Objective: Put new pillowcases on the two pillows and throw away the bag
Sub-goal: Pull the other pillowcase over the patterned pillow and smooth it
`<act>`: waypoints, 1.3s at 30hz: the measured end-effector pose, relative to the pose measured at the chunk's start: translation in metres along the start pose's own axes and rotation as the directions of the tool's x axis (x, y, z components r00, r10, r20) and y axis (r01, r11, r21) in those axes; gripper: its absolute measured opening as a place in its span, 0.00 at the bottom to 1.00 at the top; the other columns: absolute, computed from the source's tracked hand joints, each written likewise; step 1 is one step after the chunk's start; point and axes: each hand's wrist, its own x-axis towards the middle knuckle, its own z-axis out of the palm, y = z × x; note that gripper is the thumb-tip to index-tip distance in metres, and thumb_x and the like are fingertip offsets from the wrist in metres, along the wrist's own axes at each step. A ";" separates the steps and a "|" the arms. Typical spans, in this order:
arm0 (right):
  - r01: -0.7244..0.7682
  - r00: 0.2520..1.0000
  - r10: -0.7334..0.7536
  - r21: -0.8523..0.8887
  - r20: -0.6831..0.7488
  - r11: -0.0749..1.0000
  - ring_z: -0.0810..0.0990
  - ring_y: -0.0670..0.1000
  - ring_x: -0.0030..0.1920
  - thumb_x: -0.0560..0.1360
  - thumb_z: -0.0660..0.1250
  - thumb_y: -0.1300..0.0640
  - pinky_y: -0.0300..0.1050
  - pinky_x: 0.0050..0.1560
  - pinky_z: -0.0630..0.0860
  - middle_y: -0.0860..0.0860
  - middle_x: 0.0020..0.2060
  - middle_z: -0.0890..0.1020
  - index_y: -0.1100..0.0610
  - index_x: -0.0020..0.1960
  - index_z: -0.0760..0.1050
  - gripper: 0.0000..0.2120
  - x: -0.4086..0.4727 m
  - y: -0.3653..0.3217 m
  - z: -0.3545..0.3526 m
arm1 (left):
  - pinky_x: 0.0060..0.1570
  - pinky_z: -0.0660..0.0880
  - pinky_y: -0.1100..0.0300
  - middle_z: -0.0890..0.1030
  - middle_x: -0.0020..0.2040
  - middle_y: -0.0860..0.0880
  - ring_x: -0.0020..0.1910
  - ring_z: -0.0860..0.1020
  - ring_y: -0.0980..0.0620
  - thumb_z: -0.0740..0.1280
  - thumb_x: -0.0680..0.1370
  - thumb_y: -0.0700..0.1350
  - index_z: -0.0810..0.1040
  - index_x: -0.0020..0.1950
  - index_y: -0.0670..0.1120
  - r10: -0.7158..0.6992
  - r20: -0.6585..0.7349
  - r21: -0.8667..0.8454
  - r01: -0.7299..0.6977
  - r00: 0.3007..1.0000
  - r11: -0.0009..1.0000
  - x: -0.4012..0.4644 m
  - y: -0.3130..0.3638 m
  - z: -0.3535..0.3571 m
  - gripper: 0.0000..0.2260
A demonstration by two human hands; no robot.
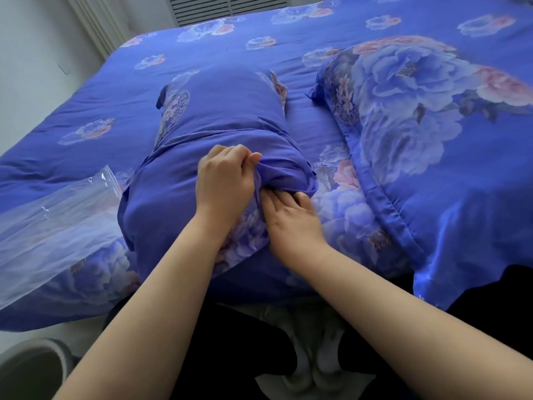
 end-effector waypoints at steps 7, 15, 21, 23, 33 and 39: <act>0.096 0.864 -0.070 -0.026 0.499 0.995 0.74 0.54 0.59 0.76 0.60 0.54 0.50 0.59 0.62 0.50 0.54 0.79 0.54 0.56 0.73 0.11 0.031 0.010 -0.011 | 0.37 0.70 0.53 0.79 0.34 0.46 0.35 0.77 0.41 0.60 0.77 0.51 0.74 0.36 0.44 -0.034 0.135 -0.019 0.037 0.990 0.999 -0.015 0.000 0.032 0.14; -0.075 0.833 -0.025 0.158 0.552 0.985 0.75 0.56 0.43 0.73 0.63 0.42 0.43 0.38 0.65 0.51 0.41 0.78 0.51 0.37 0.67 0.15 -0.003 0.045 -0.026 | 0.42 0.70 0.53 0.80 0.34 0.49 0.36 0.78 0.43 0.60 0.75 0.53 0.77 0.36 0.45 -0.032 0.240 0.045 0.022 0.970 0.999 -0.021 0.003 0.052 0.15; -0.295 0.683 0.023 0.247 0.730 0.923 0.74 0.48 0.35 0.68 0.64 0.30 0.42 0.36 0.69 0.47 0.33 0.75 0.50 0.42 0.78 0.23 -0.022 0.080 -0.077 | 0.40 0.67 0.55 0.79 0.38 0.47 0.40 0.77 0.42 0.63 0.77 0.51 0.79 0.40 0.43 -0.040 0.277 -0.049 0.055 0.960 0.997 -0.021 0.003 0.047 0.13; -0.372 0.677 0.042 0.292 0.735 0.881 0.75 0.50 0.32 0.66 0.60 0.27 0.44 0.36 0.70 0.55 0.37 0.72 0.51 0.36 0.82 0.28 -0.016 0.098 -0.096 | 0.38 0.64 0.58 0.79 0.39 0.47 0.40 0.77 0.43 0.64 0.78 0.49 0.78 0.40 0.43 -0.061 0.281 -0.062 0.082 0.958 0.995 -0.021 0.005 0.045 0.12; -0.355 0.930 0.237 0.509 0.282 0.784 0.76 0.54 0.48 0.73 0.69 0.51 0.50 0.49 0.72 0.52 0.45 0.78 0.56 0.44 0.76 0.08 -0.024 0.066 -0.029 | 0.36 0.62 0.58 0.72 0.33 0.52 0.37 0.73 0.46 0.63 0.79 0.51 0.73 0.37 0.44 -0.214 0.332 -0.112 0.264 0.919 0.958 -0.027 0.017 0.032 0.14; -0.343 0.895 0.424 0.821 0.138 0.456 0.73 0.41 0.33 0.75 0.68 0.56 0.39 0.39 0.70 0.45 0.29 0.76 0.54 0.37 0.72 0.09 -0.032 0.066 -0.026 | 0.40 0.59 0.60 0.74 0.29 0.50 0.37 0.75 0.42 0.62 0.79 0.51 0.75 0.39 0.45 -0.115 0.384 -0.085 0.159 0.916 0.984 -0.029 0.026 0.030 0.13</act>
